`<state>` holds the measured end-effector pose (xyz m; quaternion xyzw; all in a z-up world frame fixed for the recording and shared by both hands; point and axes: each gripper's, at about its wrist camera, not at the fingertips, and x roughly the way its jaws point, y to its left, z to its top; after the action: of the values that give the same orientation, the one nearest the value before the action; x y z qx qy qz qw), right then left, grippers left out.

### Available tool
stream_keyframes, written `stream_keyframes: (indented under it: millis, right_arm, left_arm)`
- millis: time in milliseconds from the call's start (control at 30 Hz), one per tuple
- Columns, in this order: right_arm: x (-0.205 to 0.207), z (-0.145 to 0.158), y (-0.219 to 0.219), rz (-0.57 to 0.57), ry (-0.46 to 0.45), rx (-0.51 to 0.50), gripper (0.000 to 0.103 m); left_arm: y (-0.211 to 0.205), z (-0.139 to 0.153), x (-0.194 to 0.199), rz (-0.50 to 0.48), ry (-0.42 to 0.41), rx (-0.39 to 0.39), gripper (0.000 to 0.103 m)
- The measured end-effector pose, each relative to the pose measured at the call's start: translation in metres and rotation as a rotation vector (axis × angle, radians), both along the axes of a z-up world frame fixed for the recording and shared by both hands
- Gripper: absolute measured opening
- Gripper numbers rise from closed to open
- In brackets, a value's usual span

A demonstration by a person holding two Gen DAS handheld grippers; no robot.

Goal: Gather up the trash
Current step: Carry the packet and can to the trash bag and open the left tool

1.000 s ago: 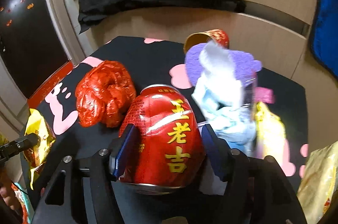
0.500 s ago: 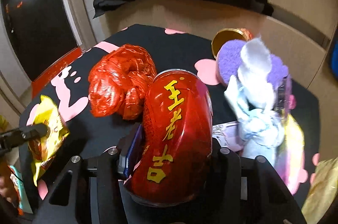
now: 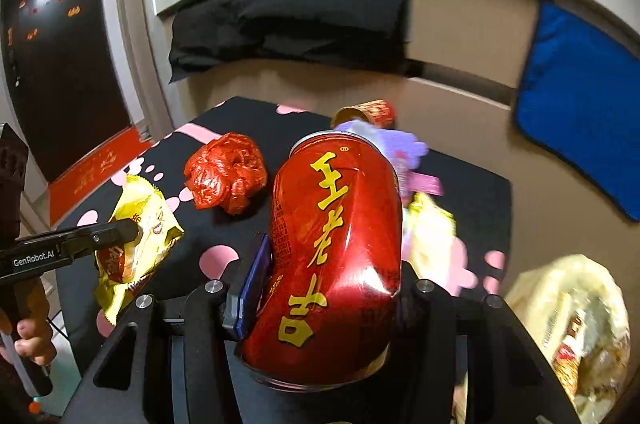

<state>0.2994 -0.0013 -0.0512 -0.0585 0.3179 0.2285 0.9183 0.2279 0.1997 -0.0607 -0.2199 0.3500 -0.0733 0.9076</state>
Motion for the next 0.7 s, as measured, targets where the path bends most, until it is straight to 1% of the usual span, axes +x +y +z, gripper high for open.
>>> stream_keyframes:
  millis: [167,300,533,700]
  right_arm:
    - [-0.018,0.016,-0.035,-0.04,-0.026,0.053,0.047]
    - [-0.032,0.03,-0.063,-0.07,-0.067,0.083,0.047]
    - [-0.057,0.053,-0.124,-0.16,-0.135,0.119,0.047]
    - [-0.071,0.065,-0.171,-0.25,-0.165,0.125,0.047]
  left_arm:
    - [-0.034,0.028,-0.001,-0.03,-0.058,0.067,0.012]
    - [-0.068,0.052,0.0,-0.066,-0.1,0.114,0.012]
    - [-0.131,0.084,0.003,-0.16,-0.168,0.16,0.012]
    - [-0.181,0.097,0.014,-0.257,-0.21,0.166,0.012]
